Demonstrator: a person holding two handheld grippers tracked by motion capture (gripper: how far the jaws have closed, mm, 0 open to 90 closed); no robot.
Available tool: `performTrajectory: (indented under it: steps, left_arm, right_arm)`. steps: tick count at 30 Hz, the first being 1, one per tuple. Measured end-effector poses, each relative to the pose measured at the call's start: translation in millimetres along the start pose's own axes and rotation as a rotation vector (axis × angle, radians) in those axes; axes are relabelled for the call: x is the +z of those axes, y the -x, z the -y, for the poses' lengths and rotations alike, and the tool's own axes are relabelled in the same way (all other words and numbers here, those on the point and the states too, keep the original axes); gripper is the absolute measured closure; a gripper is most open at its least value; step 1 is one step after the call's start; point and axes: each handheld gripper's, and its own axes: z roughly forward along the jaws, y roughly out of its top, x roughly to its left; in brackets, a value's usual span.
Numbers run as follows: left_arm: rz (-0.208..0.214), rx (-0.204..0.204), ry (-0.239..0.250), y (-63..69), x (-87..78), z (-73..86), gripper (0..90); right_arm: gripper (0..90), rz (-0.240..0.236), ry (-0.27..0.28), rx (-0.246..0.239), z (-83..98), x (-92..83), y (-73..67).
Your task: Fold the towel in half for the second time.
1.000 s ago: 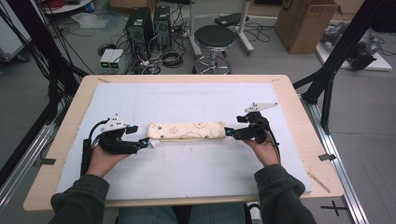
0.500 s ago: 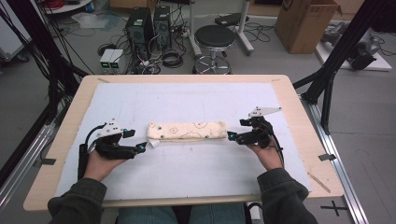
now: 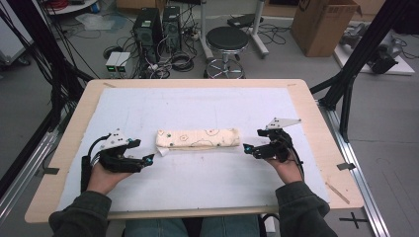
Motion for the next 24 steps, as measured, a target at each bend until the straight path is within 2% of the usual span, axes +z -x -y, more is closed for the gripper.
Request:
performTrajectory:
  steps: [18, 24]
  left_arm:
    - [-0.010, -0.005, 0.006, 3.0, -8.4, 12.4, 21.2]
    - [-0.017, -0.019, 0.011, 5.2, -11.4, 19.1, 21.1]
  right_arm:
    - [12.5, 0.006, 0.005, -0.005, 21.8, -9.1, -5.6]
    - [12.4, 0.013, 0.009, -0.001, 29.8, -12.9, -6.6]
